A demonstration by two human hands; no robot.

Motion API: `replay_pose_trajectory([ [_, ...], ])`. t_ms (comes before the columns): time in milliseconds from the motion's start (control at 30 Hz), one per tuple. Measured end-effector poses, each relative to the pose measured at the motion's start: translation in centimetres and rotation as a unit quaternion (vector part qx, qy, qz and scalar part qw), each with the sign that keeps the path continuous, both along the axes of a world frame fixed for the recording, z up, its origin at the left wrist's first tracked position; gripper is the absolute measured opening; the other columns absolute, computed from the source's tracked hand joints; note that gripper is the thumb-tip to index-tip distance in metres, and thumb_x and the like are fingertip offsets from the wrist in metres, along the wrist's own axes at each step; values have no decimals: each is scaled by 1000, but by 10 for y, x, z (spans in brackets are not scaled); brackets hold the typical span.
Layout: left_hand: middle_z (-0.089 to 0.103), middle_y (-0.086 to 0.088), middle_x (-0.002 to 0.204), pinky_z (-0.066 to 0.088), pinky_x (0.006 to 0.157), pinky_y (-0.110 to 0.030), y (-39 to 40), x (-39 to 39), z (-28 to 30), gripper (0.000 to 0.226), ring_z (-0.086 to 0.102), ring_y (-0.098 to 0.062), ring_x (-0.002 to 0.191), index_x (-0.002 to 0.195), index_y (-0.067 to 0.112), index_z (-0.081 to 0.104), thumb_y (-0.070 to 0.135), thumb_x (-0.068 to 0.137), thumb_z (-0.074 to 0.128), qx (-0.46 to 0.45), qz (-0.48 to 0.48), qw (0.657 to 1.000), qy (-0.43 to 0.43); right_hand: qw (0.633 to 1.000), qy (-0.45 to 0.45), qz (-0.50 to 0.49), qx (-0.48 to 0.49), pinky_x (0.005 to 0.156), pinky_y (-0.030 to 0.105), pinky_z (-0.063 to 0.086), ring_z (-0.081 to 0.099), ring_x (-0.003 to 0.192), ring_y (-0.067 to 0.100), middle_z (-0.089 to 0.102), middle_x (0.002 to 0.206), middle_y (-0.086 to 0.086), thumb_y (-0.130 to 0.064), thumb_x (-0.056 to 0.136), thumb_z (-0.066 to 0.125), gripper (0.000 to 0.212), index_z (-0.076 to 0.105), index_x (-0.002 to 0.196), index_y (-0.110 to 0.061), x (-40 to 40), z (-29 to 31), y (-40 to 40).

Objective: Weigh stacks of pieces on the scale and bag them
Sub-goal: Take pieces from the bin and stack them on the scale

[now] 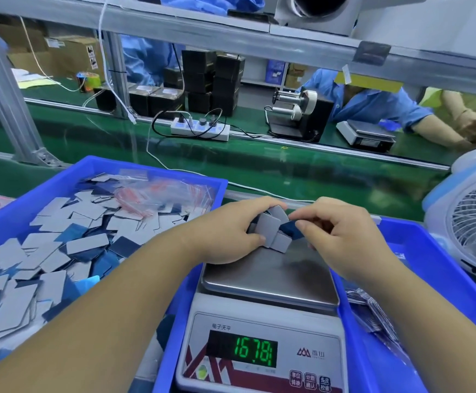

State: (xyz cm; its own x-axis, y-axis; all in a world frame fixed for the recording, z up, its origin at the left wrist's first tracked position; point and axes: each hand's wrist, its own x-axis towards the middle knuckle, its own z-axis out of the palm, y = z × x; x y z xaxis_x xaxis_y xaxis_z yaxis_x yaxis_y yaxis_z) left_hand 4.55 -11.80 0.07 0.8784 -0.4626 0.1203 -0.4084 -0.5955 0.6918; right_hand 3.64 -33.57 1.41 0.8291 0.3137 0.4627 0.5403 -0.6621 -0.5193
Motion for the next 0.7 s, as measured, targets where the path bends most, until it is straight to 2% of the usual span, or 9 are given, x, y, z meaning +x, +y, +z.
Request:
replay_pose_trajectory([
  [67, 53, 42, 106, 39, 78, 0, -1, 0, -1, 49, 49, 19, 103, 127, 54, 46, 22, 94, 63, -8, 0, 1000, -9, 1000, 14, -2, 10, 66, 23, 45, 59, 67, 8, 59, 72, -12, -5, 88, 67, 27, 73, 87, -32, 0, -3, 2],
  [167, 65, 18, 98, 50, 82, -24, -4, 3, -2, 23, 59, 0, 90, 108, 39, 57, 25, 92, 66, -12, 9, 1000, -19, 1000, 23, 3, 7, 67, 24, 43, 59, 68, 8, 61, 73, -14, -7, 89, 67, 24, 72, 87, -30, 0, -4, 3],
  [233, 67, 10, 94, 51, 82, -34, -4, 5, -2, 15, 61, -10, 87, 104, 28, 62, 24, 92, 69, -21, 9, 1000, -16, 1000, 27, 14, 2, 65, 24, 44, 59, 66, 8, 62, 74, -11, -8, 88, 67, 26, 70, 85, -33, -1, -1, 1],
  [367, 69, 9, 91, 51, 80, -30, 0, 8, -2, 11, 63, -11, 86, 102, 27, 66, 21, 92, 70, -40, 5, 999, 7, 998, 53, 36, 14, 58, 17, 47, 64, 57, 10, 63, 75, -9, -3, 89, 67, 33, 69, 82, -35, -1, 3, -2],
  [500, 70, 7, 88, 50, 75, -24, 1, 9, -2, 11, 63, -12, 82, 99, 24, 69, 17, 91, 72, -56, 5, 998, 8, 997, 56, 40, 16, 58, 15, 48, 65, 56, 9, 62, 75, -9, -1, 89, 66, 28, 70, 84, -28, 2, 3, -5],
  [633, 64, 6, 98, 52, 76, -23, 1, 10, -2, 13, 61, -10, 88, 94, 29, 69, 17, 90, 73, -61, 13, 998, 8, 998, 27, 47, -27, 59, 16, 47, 64, 57, 9, 60, 73, -11, 0, 89, 65, 23, 70, 86, -23, 5, 3, -5],
  [700, 64, 7, 98, 53, 76, -24, 4, 12, -2, 15, 62, -8, 88, 94, 28, 69, 14, 89, 73, -71, 24, 997, 11, 998, -1, 37, -55, 59, 12, 44, 62, 57, 8, 58, 71, -13, 0, 88, 65, 24, 68, 85, -24, 8, 3, -9],
])
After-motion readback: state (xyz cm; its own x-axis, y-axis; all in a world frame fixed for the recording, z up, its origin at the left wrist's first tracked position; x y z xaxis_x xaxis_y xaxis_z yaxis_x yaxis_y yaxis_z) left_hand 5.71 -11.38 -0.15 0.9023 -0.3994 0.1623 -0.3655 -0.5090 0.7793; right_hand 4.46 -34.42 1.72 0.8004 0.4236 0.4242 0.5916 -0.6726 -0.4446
